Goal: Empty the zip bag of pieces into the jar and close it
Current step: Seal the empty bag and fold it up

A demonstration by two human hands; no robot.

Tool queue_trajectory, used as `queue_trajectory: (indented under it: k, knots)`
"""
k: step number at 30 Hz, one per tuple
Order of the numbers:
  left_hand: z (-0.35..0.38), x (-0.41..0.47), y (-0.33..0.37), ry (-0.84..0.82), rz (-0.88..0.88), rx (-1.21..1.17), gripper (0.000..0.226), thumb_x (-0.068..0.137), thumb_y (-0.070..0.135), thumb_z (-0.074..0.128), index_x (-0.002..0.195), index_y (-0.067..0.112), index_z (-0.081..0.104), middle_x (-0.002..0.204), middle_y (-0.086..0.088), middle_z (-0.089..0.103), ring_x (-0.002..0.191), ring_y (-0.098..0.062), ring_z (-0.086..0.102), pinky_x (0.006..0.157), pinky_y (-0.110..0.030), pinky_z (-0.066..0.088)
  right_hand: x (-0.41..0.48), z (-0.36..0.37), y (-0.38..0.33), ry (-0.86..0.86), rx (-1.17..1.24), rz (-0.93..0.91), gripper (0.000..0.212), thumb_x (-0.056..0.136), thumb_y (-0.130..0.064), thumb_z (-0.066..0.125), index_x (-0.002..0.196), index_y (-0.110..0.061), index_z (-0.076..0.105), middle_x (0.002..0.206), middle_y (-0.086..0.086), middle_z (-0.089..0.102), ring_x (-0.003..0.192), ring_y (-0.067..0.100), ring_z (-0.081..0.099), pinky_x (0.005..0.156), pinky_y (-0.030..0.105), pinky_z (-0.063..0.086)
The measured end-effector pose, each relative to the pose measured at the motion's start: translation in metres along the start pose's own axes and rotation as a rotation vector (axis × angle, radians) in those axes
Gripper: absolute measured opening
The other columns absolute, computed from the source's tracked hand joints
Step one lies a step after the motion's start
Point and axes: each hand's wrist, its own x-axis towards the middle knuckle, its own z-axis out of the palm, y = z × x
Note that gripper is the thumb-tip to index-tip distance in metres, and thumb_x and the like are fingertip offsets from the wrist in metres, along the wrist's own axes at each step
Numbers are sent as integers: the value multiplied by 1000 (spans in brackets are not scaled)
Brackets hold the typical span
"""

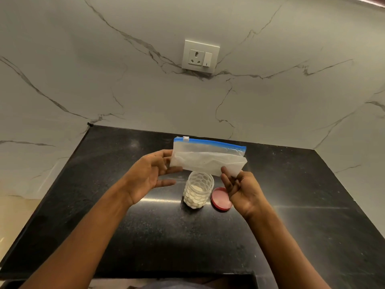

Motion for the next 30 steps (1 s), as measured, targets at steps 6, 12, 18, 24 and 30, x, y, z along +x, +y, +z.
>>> queue_trajectory:
  k: [6, 12, 18, 24, 30]
  knots:
    - [12, 3, 1, -7, 114, 271, 78, 62, 48, 92, 132, 37, 60, 118, 14, 77, 109, -3, 74, 80, -20, 61, 0, 0, 4, -17, -54, 70, 15, 105, -5, 48, 111, -4, 61, 100, 27, 78, 70, 22, 80, 52, 27, 62]
    - [29, 11, -1, 166, 271, 161, 43, 89, 49, 70, 120, 19, 73, 109, 0, 81, 97, -14, 77, 75, -24, 62, -2, 1, 4, -96, -160, -59, 38, 93, -22, 58, 126, -4, 67, 94, 16, 80, 61, 15, 71, 50, 26, 57]
    - [42, 14, -11, 223, 255, -27, 39, 94, 39, 68, 126, 16, 70, 116, -5, 80, 106, -23, 78, 78, -32, 65, -9, -2, 27, -332, -375, -272, 74, 80, -50, 79, 139, -9, 58, 136, 18, 67, 127, 36, 64, 106, 54, 51]
    - [63, 12, -26, 166, 140, -164, 31, 102, 24, 66, 127, 6, 69, 116, -13, 80, 106, -28, 78, 81, -37, 67, 6, 28, 43, -324, -207, -335, 65, 87, -31, 82, 144, -17, 54, 134, 17, 70, 122, 35, 68, 101, 58, 55]
    - [66, 15, -26, 240, 138, -151, 24, 103, 18, 66, 123, 7, 72, 108, -10, 82, 97, -23, 80, 78, -34, 66, 29, 26, 48, -246, -463, -668, 25, 93, -20, 77, 117, -24, 71, 112, 14, 76, 104, 35, 75, 83, 56, 62]
